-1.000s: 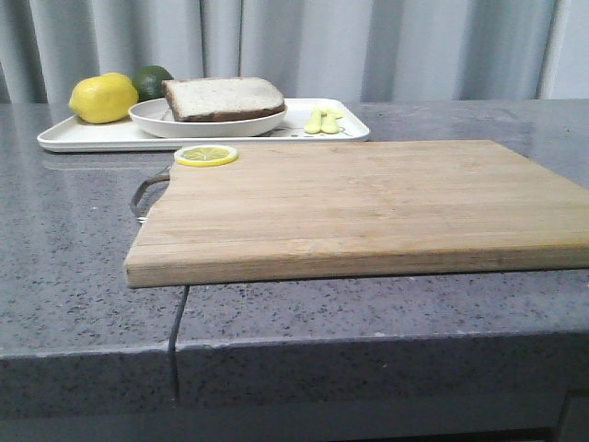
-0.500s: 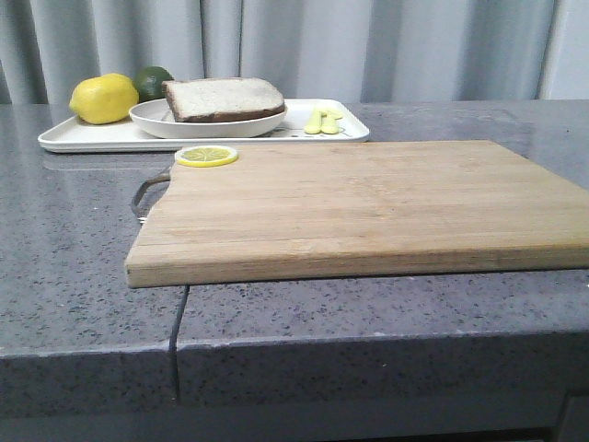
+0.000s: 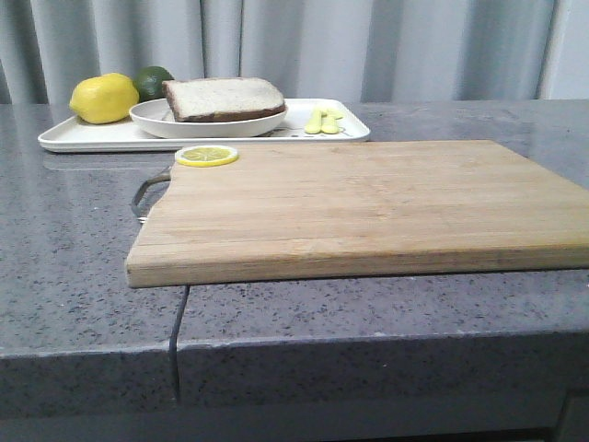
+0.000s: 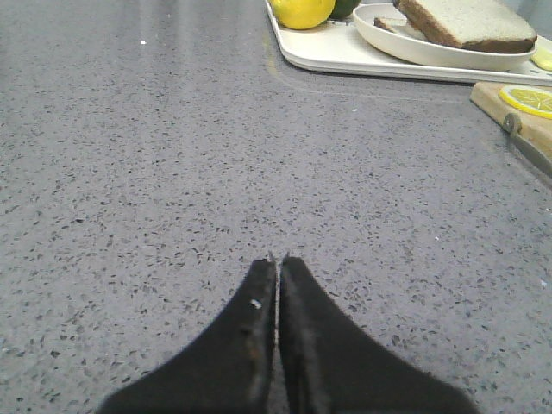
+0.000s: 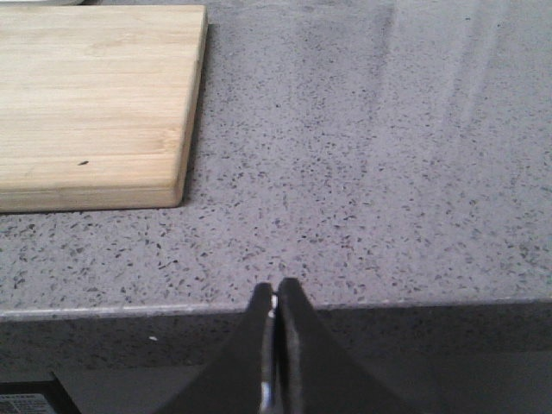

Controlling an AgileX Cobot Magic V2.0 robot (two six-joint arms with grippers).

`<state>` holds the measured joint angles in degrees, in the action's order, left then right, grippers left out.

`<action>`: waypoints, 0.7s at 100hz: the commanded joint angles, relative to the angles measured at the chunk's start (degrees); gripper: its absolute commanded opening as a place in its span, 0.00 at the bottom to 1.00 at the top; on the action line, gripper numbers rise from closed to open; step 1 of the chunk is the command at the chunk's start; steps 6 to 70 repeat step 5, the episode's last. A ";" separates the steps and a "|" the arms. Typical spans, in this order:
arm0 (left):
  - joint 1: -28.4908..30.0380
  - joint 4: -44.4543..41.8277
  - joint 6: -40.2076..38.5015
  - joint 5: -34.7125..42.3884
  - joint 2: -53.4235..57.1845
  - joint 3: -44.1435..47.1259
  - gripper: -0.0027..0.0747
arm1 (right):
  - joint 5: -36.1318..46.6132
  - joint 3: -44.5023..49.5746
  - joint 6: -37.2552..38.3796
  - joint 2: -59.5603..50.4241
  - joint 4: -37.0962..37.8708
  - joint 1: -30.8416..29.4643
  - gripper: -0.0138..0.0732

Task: Place bread and move sandwich to tray

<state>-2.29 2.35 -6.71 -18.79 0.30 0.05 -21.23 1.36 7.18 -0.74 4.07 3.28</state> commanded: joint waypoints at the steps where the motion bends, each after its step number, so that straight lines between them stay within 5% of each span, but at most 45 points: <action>1: 0.08 0.11 0.21 2.70 1.77 0.85 0.01 | 1.94 0.43 0.01 -1.02 0.81 -0.42 0.08; 70: 0.08 0.11 0.21 2.70 1.77 0.85 0.01 | 1.94 0.43 0.01 -1.02 0.81 -0.42 0.08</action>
